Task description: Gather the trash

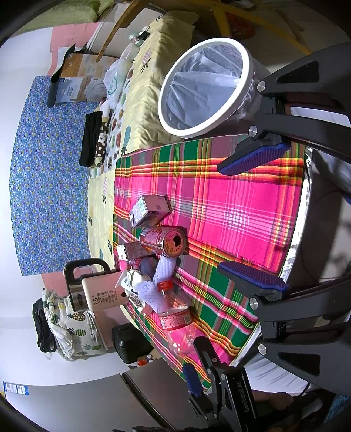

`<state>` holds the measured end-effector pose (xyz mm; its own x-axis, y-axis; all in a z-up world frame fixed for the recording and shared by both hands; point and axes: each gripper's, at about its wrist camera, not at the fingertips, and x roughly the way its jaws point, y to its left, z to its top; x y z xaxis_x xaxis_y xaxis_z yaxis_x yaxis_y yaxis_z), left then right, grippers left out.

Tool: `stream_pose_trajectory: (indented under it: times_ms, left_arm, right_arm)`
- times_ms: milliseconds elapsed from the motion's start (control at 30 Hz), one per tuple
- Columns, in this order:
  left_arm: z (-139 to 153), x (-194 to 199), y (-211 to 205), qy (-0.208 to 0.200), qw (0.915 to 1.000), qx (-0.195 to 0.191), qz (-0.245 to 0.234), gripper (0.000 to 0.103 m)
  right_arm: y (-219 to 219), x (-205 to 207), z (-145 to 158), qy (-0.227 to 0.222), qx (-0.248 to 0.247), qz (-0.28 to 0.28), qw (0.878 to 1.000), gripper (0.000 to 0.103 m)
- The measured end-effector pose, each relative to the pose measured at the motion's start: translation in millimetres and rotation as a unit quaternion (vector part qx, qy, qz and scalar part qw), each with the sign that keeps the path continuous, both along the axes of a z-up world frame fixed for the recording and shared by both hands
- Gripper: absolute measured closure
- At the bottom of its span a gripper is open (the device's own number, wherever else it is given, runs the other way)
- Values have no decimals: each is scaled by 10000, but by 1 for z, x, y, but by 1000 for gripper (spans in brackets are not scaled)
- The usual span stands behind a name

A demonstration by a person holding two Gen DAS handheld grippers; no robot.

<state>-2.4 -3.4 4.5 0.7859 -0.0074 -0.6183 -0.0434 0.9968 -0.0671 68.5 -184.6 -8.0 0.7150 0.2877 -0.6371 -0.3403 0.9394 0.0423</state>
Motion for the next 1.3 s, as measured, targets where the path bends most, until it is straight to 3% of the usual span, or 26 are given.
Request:
stream_pose_trajectory:
  times_ms: [1300]
  left_arm:
    - [4,-1,-2,-13,10000,15,-6,17]
  right_arm:
    - [0,-1,0,-1,-14,-14,10000,35]
